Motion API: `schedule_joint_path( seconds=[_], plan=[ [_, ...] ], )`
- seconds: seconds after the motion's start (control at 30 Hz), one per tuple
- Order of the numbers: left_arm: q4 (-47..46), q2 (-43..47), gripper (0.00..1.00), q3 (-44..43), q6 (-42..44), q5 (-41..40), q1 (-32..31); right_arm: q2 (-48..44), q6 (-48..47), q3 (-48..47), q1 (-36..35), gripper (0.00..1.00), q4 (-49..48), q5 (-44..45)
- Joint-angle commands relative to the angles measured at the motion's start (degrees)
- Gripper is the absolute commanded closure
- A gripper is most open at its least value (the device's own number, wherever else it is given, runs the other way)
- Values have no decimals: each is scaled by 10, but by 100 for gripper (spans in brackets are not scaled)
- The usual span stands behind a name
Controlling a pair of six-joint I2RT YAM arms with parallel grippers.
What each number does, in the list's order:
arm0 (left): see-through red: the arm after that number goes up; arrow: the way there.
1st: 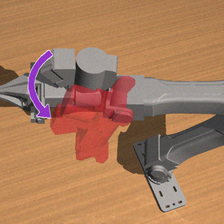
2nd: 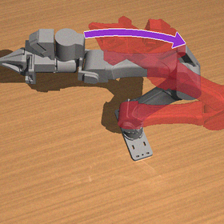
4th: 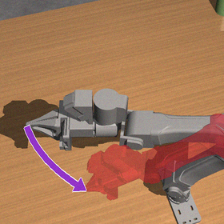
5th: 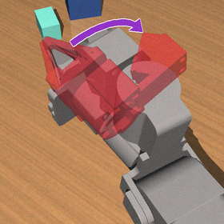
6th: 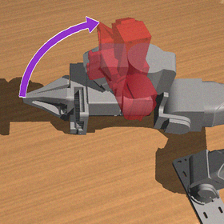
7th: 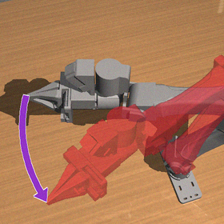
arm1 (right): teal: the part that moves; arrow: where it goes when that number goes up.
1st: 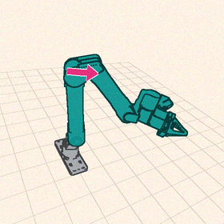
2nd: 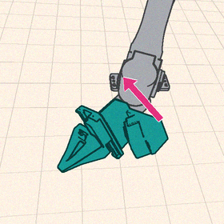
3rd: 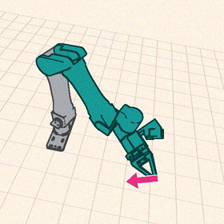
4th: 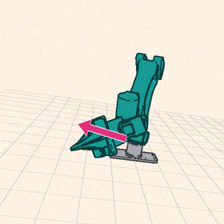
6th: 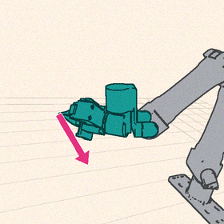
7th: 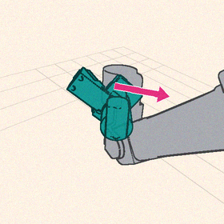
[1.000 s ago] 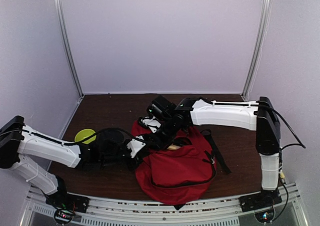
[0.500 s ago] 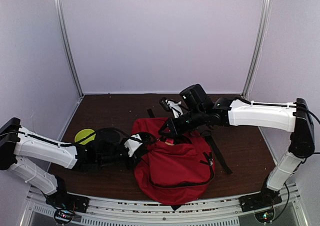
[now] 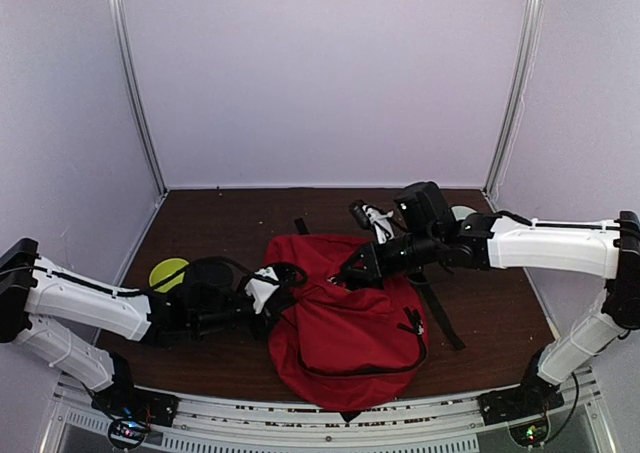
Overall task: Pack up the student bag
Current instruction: Zip the lower front pocket of the student bag.
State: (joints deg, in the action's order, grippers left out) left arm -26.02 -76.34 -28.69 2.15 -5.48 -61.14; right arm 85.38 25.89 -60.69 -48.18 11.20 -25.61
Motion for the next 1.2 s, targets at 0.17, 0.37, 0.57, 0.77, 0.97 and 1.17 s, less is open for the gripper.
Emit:
schedule_joint_path(
  seconds=[0.17, 0.37, 0.57, 0.77, 0.97, 1.17],
  plan=[
    [-16, 60, 100, 57, -40, -27, 7, -52, -4, 73, 103, 100, -27, 51],
    [-18, 108, 100, 98, -59, -53, 7, -50, -18, 108, 156, 100, -18, 53],
    [-5, 156, 100, 121, -67, -89, 7, -57, -15, 165, 198, 100, -23, 55],
    [10, 159, 100, 121, -67, -103, 7, -48, -12, 195, 198, 100, -38, 46],
    [10, 140, 100, 111, -64, -115, 8, -75, -15, 187, 198, 100, -22, 39],
    [63, 100, 100, 56, -84, -118, 35, -124, -28, 179, 198, 81, 10, 31]
  ],
)
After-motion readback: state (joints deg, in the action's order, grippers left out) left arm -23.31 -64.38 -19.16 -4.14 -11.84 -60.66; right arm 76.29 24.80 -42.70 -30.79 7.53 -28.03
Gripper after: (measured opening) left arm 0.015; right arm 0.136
